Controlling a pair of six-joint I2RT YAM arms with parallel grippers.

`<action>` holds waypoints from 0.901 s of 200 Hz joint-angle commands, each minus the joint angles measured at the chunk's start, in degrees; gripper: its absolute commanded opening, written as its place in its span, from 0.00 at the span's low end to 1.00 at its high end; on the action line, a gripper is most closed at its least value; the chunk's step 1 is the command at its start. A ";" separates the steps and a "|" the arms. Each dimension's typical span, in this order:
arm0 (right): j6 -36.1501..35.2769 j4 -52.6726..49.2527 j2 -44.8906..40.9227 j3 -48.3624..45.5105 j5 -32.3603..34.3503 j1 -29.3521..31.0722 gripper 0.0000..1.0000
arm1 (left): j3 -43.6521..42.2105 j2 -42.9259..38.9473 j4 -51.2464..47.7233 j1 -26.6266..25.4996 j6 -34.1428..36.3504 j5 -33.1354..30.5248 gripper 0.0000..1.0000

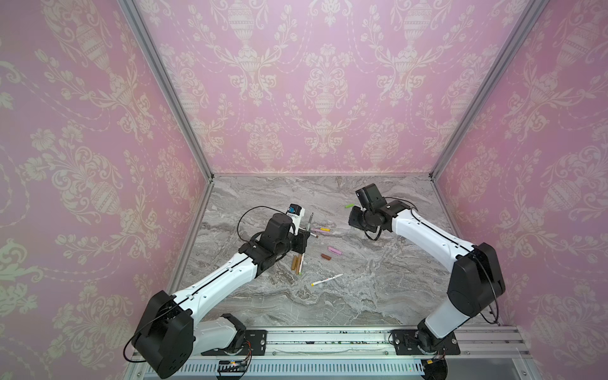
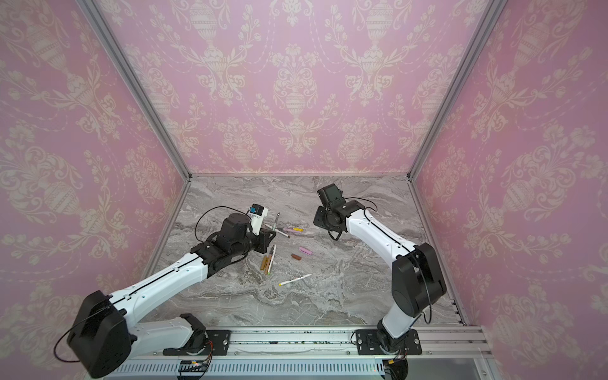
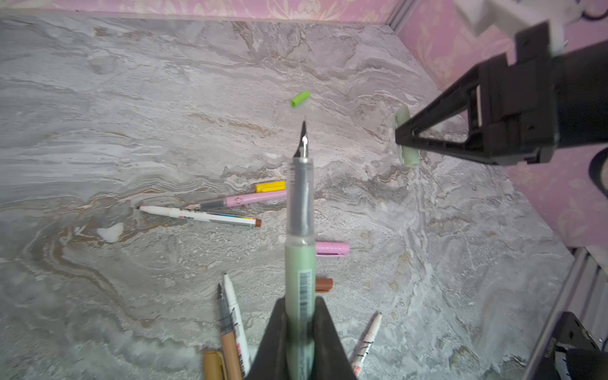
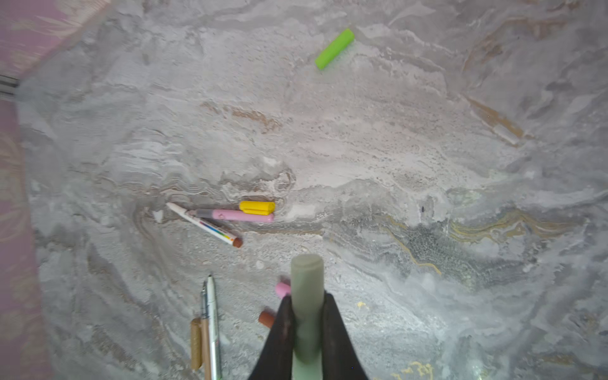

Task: Insert the pens into the pen caps

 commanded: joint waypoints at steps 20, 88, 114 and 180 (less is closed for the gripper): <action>1.14 4.05 -4.82 0.65 -7.61 -1.02 0.05 | 2.97 3.99 2.74 -2.10 0.12 11.47 0.00; 5.60 11.28 -2.34 0.14 -15.35 -0.42 0.04 | 4.66 7.28 5.55 -3.44 -1.82 12.91 0.00; 6.11 11.80 -1.17 0.50 -16.09 -0.27 0.04 | 5.08 7.72 5.55 -3.64 -1.98 12.82 0.00; 8.14 14.39 -0.96 -0.47 -18.04 0.34 0.04 | 5.04 8.03 5.94 -3.72 -2.35 11.50 0.00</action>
